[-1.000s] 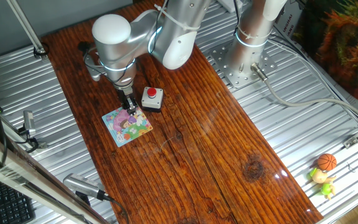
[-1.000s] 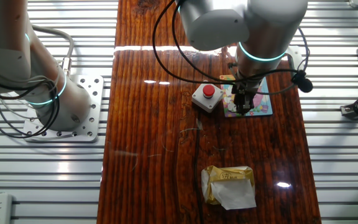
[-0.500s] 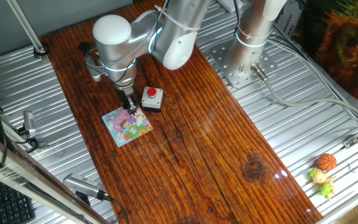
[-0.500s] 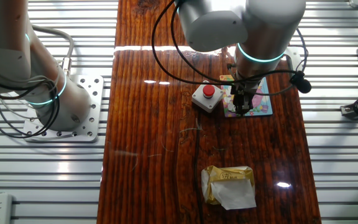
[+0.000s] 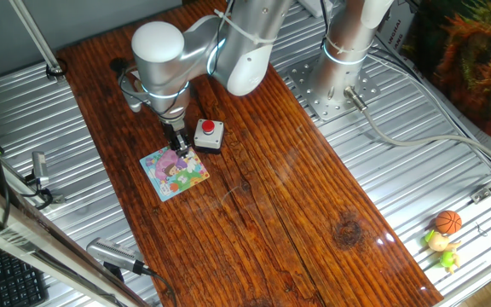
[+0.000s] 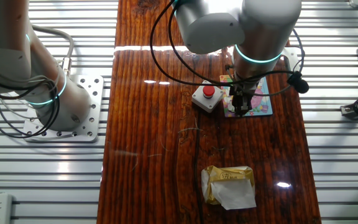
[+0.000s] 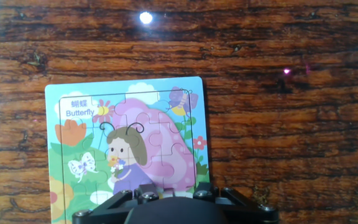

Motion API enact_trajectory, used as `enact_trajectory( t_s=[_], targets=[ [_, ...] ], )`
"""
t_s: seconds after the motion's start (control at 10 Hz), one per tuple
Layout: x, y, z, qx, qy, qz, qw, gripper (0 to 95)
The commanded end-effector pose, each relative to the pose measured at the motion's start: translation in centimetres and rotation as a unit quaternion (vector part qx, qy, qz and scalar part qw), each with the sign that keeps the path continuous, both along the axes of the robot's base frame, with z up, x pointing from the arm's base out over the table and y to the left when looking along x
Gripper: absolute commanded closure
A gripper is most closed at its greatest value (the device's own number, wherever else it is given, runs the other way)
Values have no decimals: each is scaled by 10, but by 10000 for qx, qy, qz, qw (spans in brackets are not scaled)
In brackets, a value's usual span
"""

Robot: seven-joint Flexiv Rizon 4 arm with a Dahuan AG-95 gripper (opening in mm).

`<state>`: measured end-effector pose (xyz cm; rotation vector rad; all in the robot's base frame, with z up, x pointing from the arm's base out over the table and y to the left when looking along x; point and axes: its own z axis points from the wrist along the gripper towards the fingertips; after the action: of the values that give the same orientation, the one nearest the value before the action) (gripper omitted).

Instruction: Assemble one piece of a puzzle

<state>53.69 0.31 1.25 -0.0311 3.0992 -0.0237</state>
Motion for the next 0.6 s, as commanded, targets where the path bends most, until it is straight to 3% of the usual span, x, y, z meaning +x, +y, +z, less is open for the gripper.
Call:
enact_trajectory(
  t_s=[0.1,0.6],
  targets=[
    [-1,0,1,-11,1,9,10000,570],
    [-1,-1,2,-30,9,45,10000,570]
  ],
)
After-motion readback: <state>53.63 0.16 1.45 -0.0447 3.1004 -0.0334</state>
